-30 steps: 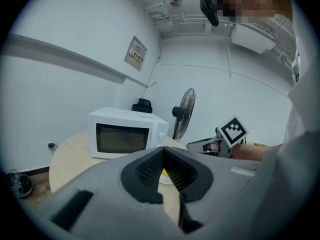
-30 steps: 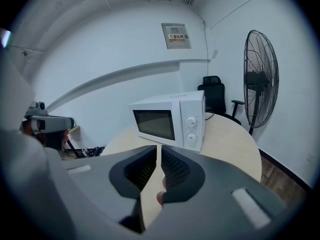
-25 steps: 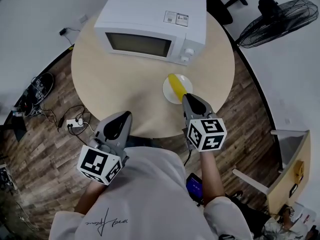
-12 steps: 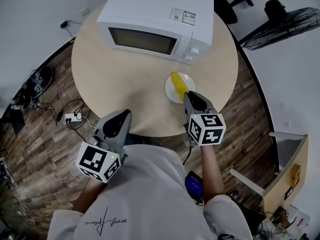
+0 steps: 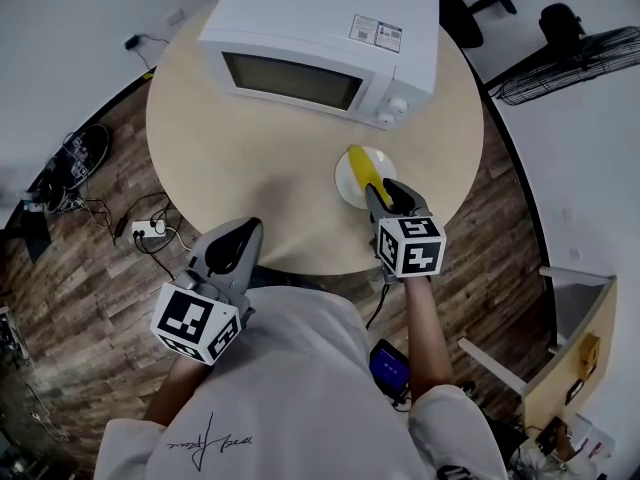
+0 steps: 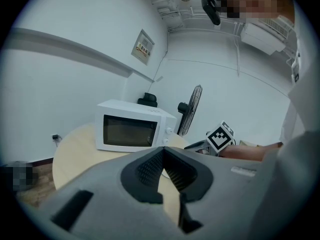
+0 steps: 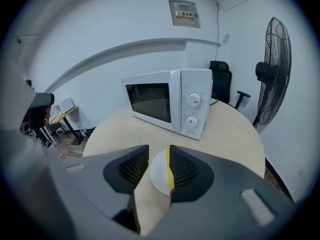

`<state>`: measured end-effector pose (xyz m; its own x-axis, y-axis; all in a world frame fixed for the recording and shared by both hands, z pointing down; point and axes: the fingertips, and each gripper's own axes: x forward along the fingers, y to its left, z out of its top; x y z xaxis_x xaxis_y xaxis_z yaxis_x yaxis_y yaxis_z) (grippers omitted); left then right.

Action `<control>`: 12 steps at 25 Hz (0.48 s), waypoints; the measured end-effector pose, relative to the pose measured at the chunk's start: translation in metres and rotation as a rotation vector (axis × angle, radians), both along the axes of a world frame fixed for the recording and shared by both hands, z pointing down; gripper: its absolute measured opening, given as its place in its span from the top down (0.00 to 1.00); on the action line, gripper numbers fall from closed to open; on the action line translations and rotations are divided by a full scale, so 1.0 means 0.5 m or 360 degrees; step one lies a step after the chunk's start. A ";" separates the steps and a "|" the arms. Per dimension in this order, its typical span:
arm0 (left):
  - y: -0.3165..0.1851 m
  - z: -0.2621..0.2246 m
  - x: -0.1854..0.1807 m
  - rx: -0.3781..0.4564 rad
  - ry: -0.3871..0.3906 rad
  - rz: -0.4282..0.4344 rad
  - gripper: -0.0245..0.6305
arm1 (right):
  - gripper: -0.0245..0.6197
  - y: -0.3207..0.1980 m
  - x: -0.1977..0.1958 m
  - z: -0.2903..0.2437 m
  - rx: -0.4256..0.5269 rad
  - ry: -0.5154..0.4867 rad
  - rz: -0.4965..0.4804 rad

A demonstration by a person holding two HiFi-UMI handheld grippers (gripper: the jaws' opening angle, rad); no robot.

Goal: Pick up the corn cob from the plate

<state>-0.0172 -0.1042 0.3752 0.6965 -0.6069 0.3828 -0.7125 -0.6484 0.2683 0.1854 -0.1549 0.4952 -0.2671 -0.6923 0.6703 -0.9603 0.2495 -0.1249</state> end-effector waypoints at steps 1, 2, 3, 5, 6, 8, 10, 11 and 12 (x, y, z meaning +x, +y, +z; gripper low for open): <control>-0.002 0.002 0.000 -0.0003 -0.0004 0.0002 0.98 | 0.74 -0.002 0.000 0.008 -0.0013 0.0002 -0.0007; -0.004 0.003 -0.001 -0.0006 -0.0007 0.0002 0.97 | 0.74 -0.005 0.000 0.015 -0.0023 0.0001 -0.0012; -0.005 0.004 -0.002 -0.0009 -0.0007 -0.0001 0.97 | 0.74 -0.007 0.000 0.020 -0.0032 0.0001 -0.0014; -0.009 0.007 -0.005 -0.0014 -0.0006 -0.0010 0.97 | 0.74 -0.012 0.002 0.031 -0.0047 0.0006 -0.0013; -0.011 0.008 -0.006 -0.0016 -0.0006 -0.0013 0.98 | 0.73 -0.014 0.004 0.035 -0.0054 0.0014 -0.0013; -0.016 0.010 -0.008 -0.0021 -0.0010 -0.0015 0.98 | 0.73 -0.019 0.009 0.045 -0.0071 0.0035 -0.0010; -0.021 0.012 -0.009 -0.0026 -0.0014 -0.0016 0.98 | 0.72 -0.024 0.016 0.055 -0.0089 0.0053 -0.0003; -0.024 0.012 -0.010 -0.0030 -0.0016 -0.0017 0.97 | 0.72 -0.025 0.018 0.059 -0.0098 0.0059 -0.0001; -0.026 0.013 -0.012 -0.0034 -0.0018 -0.0019 0.98 | 0.72 -0.027 0.020 0.065 -0.0107 0.0063 0.0000</control>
<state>-0.0232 -0.1172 0.3818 0.6850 -0.6066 0.4035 -0.7230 -0.6341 0.2742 0.1956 -0.1684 0.5275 -0.2395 -0.6452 0.7255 -0.9648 0.2420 -0.1033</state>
